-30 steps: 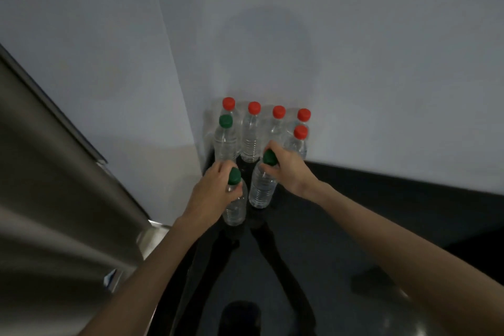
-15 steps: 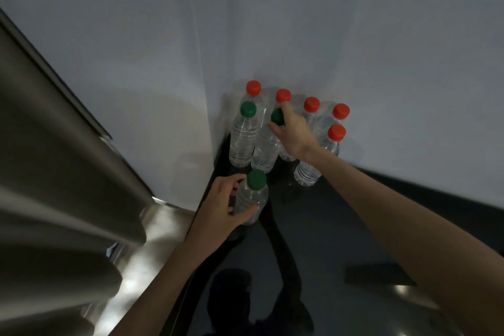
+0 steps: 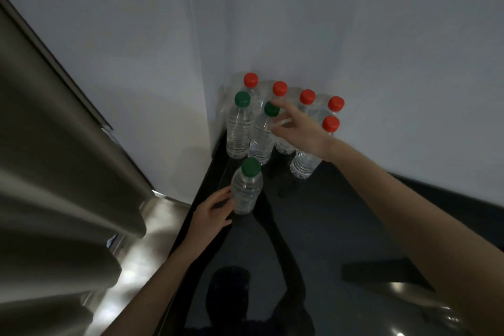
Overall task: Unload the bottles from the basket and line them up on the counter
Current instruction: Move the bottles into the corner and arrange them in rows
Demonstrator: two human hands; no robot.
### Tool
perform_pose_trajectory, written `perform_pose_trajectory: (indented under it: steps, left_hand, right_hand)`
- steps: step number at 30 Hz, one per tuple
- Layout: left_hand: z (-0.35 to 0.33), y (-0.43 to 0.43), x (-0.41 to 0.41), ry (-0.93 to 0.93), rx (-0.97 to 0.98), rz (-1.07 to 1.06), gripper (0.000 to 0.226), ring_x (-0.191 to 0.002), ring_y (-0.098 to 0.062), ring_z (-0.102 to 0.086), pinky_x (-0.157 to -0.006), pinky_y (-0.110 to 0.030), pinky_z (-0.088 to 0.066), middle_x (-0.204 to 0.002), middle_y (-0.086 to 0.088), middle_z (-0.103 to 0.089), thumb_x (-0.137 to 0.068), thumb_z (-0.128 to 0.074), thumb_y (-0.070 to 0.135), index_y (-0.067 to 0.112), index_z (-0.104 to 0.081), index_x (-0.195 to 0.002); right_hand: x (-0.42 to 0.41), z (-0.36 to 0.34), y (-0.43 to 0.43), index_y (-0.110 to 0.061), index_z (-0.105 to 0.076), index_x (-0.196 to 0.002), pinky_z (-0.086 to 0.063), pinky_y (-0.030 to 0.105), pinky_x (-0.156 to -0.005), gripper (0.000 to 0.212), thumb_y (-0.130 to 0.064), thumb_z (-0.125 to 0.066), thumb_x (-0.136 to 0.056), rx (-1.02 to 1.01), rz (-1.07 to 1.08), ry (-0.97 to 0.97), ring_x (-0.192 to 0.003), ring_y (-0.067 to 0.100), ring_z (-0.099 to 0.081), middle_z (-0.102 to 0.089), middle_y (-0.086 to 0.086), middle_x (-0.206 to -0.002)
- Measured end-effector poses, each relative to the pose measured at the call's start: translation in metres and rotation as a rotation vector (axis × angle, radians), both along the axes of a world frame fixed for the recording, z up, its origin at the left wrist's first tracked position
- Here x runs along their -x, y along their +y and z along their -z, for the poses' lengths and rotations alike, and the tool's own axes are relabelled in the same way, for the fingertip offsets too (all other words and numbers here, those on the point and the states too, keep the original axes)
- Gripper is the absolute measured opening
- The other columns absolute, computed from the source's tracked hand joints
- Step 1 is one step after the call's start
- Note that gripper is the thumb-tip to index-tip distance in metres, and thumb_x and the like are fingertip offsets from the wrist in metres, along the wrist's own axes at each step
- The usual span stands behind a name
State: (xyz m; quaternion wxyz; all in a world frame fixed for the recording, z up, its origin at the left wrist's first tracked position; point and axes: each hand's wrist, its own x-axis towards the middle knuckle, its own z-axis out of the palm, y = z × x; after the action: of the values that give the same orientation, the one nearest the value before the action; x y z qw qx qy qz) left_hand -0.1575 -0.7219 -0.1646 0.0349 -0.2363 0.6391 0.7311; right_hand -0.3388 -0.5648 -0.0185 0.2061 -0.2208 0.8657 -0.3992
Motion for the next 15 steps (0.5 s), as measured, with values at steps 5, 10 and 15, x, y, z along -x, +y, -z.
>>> perform_pose_trajectory:
  steps: [5, 10, 15]
  left_hand:
    - [0.008, 0.003, -0.001, -0.181, -0.259, -0.023, 0.039, -0.115, -0.023, -0.058, -0.086, -0.032, -0.054, -0.129, -0.003, -0.060, -0.095, -0.057, 0.031, 0.028, -0.054, -0.134]
    - [0.028, 0.003, 0.002, -0.189, -0.420, -0.022, 0.060, -0.119, -0.021, -0.055, -0.095, -0.035, -0.049, -0.139, -0.004, -0.054, -0.084, -0.065, 0.036, 0.024, -0.048, -0.140]
    - [0.032, 0.008, 0.014, -0.180, -0.504, -0.068, 0.058, -0.120, -0.018, -0.058, -0.094, -0.029, -0.049, -0.134, -0.003, -0.060, -0.083, -0.069, 0.030, 0.015, -0.052, -0.137]
  right_hand:
    - [-0.045, -0.023, 0.011, -0.036, -0.044, -0.137, -0.048, 0.020, -0.087, 0.043, -0.033, -0.054, -0.095, 0.020, -0.217, 0.153, -0.105, 0.008, -0.057, -0.048, -0.009, -0.132]
    - [-0.085, 0.004, -0.003, -0.036, -0.042, -0.135, -0.053, 0.033, -0.082, 0.046, -0.044, -0.053, -0.092, -0.291, -0.404, 0.382, -0.097, 0.013, -0.055, -0.047, 0.000, -0.125]
    - [-0.080, 0.020, -0.002, -0.021, -0.047, -0.116, -0.053, 0.044, -0.068, 0.028, -0.037, -0.053, -0.094, -0.278, -0.316, 0.530, -0.081, 0.022, -0.060, -0.058, 0.001, -0.104]
